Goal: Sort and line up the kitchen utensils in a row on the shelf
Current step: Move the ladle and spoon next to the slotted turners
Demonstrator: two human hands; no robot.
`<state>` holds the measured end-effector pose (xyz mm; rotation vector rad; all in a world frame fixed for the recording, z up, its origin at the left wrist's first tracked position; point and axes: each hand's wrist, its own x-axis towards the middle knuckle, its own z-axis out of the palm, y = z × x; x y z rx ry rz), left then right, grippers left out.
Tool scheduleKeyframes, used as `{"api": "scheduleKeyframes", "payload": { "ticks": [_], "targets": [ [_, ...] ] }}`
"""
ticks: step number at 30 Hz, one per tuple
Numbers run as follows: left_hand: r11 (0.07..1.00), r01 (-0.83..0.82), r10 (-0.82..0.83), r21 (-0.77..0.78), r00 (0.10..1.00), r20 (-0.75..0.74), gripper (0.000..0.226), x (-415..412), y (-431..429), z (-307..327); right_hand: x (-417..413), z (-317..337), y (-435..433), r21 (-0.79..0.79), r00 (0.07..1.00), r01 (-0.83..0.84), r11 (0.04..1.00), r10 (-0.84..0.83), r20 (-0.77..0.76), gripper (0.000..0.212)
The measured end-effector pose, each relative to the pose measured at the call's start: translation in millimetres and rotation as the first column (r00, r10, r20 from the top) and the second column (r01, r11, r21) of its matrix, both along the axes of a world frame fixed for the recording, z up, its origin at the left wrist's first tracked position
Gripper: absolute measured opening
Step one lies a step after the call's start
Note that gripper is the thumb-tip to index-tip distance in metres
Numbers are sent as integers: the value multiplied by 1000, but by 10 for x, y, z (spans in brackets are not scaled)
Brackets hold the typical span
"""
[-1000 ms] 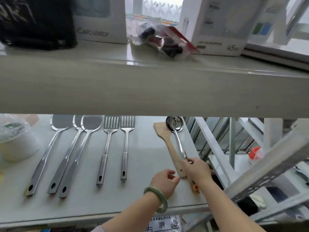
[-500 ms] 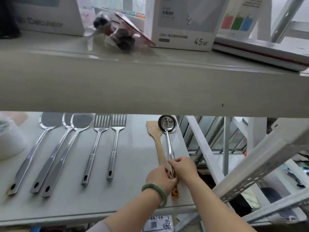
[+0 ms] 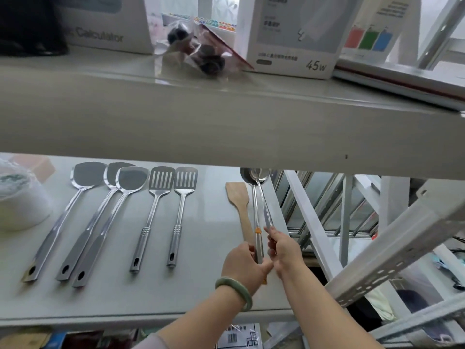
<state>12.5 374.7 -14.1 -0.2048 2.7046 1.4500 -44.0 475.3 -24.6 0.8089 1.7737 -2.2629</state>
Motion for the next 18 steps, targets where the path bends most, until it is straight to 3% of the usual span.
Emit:
{"api": "scheduleKeyframes", "payload": {
  "ticks": [4,6,15,16,18],
  "targets": [
    [992,-121,118,-31,990,-78,25,-13,-332,11,16,56,-241,-112,997,-59,992,53,-53,23],
    [983,-180,178,-40,982,-58,27,-13,-503,-34,47,77,-401,-89,995,-99,991,97,-31,25],
    [970,-176,186,-169,981,51,26,73,-944,-206,225,-97,-848,330,950,-310,892,302,75,29],
    [966,-154,169,-208,984,56,27,76,-974,-210,238,-77,-855,393,942,-330,858,326,81,27],
    [950,-99,126,-297,989,74,28,76,-1025,-217,264,-38,-847,608,913,-371,703,395,101,26]
  ]
}}
